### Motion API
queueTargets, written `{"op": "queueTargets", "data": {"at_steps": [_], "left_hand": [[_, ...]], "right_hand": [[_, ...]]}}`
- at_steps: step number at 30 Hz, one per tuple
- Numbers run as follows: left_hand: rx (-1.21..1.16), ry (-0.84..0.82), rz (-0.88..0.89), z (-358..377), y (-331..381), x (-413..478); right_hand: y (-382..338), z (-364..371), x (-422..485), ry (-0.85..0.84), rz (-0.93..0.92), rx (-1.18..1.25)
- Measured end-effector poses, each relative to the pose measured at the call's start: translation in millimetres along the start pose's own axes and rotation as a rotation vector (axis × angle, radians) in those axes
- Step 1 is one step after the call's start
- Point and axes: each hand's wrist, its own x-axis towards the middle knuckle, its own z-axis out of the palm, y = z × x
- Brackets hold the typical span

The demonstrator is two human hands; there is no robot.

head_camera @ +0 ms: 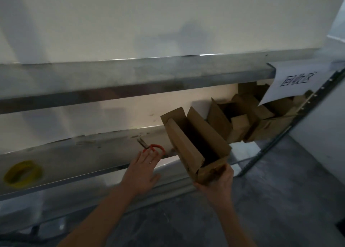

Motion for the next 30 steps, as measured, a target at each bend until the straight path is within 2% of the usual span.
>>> {"op": "queueTargets", "data": {"at_steps": [3, 7, 9, 12, 16, 19, 21, 26, 30], "left_hand": [[-0.010, 0.006, -0.033, 11, 43, 38], [-0.188, -0.028, -0.154, 26, 110, 86], [-0.483, -0.047, -0.252, 28, 148, 109], [-1.075, -0.035, -0.349, 28, 196, 140], [-1.409, 0.111, -0.523, 40, 223, 177], [-1.390, 0.191, -0.584, 51, 218, 200], [-1.336, 0.174, -0.562, 59, 208, 209], [-1.260, 0.096, -0.569, 74, 190, 217], [-1.200, 0.023, -0.525, 73, 188, 211]], "right_hand": [[24, -28, 38, -0.013, -0.016, 0.003], [49, -52, 95, -0.028, -0.059, 0.003], [57, -56, 116, -0.061, -0.059, 0.013], [66, -59, 140, -0.108, -0.091, 0.055], [84, -62, 164, -0.189, -0.102, 0.121], [102, -65, 182, -0.296, 0.013, 0.287], [112, -62, 192, -0.257, 0.142, 0.354], [121, -52, 209, -0.211, 0.250, 0.228], [124, -49, 204, -0.219, 0.210, 0.168]]}}
